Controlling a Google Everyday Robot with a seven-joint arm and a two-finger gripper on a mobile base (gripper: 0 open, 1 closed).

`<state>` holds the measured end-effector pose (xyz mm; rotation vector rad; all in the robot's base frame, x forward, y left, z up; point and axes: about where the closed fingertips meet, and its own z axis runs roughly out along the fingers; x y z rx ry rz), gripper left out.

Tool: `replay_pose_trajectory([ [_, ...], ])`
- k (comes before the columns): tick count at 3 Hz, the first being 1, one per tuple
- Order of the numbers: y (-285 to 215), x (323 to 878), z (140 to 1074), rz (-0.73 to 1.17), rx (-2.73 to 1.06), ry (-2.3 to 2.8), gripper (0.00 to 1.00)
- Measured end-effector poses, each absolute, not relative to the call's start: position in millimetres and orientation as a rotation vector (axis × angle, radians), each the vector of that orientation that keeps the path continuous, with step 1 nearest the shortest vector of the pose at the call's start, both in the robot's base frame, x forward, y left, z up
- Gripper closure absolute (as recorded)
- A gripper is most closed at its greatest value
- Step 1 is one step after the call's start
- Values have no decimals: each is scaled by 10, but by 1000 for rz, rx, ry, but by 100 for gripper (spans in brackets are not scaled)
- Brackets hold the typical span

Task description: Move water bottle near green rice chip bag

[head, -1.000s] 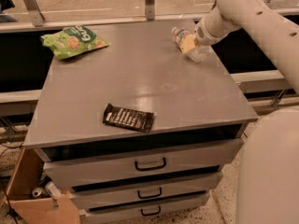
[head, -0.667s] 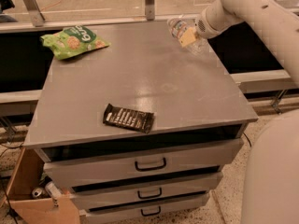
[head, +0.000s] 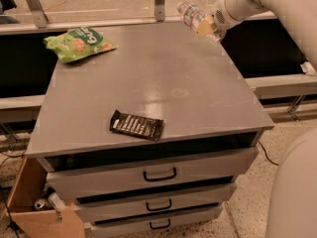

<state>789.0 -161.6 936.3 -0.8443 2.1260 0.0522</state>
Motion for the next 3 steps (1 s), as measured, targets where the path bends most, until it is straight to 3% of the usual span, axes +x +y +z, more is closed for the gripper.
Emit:
replay_pose_trajectory([
  [1, -1615, 7890, 9362, 52, -844, 2126, 100],
  [3, -813, 7829, 9241, 18, -1096, 2008, 100],
])
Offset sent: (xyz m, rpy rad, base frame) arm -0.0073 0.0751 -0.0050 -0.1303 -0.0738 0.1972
